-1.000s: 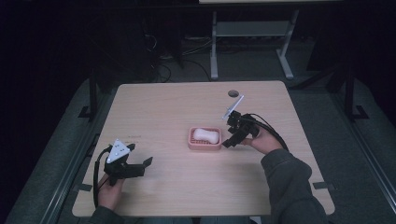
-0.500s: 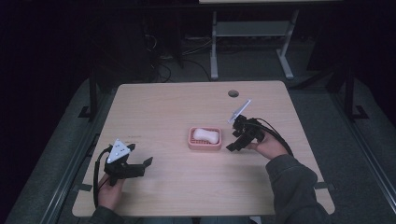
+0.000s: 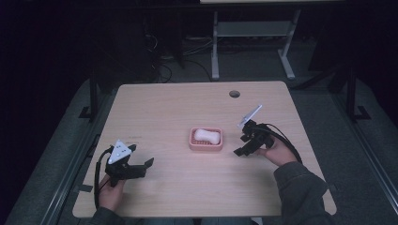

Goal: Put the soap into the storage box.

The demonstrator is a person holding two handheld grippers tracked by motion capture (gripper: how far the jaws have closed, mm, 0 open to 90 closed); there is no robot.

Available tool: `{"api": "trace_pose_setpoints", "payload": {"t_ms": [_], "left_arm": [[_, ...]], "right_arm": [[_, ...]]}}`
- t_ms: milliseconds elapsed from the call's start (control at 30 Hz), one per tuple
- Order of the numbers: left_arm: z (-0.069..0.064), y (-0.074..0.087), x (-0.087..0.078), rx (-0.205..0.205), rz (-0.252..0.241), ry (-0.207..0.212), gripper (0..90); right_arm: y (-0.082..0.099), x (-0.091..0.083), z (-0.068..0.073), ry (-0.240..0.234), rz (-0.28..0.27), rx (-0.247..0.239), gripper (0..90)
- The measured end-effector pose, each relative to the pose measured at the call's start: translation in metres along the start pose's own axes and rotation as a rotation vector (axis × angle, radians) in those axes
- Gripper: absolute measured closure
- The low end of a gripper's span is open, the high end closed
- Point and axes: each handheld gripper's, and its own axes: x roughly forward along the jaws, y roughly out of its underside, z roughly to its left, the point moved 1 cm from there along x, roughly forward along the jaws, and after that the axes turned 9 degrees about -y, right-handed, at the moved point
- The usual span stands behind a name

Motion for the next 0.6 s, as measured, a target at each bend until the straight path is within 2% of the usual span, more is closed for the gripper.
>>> {"api": "trace_pose_setpoints", "payload": {"t_ms": [200, 333, 400, 600], "left_arm": [[-0.001, 0.0, 0.001, 0.002, -0.009, 0.003, 14.6], [-0.001, 0.0, 0.001, 0.002, -0.004, 0.003, 14.6], [-0.001, 0.0, 0.001, 0.003, -0.003, 0.003, 14.6], [-0.002, 0.0, 0.002, 0.005, -0.001, 0.005, 14.6]], "right_arm": [[0.007, -0.004, 0.003, 0.008, -0.017, 0.001, 28.6], [0.015, -0.003, 0.005, 0.007, -0.026, 0.012, 28.4], [0.018, -0.003, 0.005, 0.004, -0.014, 0.024, 27.5], [0.028, -0.006, 0.008, 0.008, -0.037, 0.032, 27.9]]}}
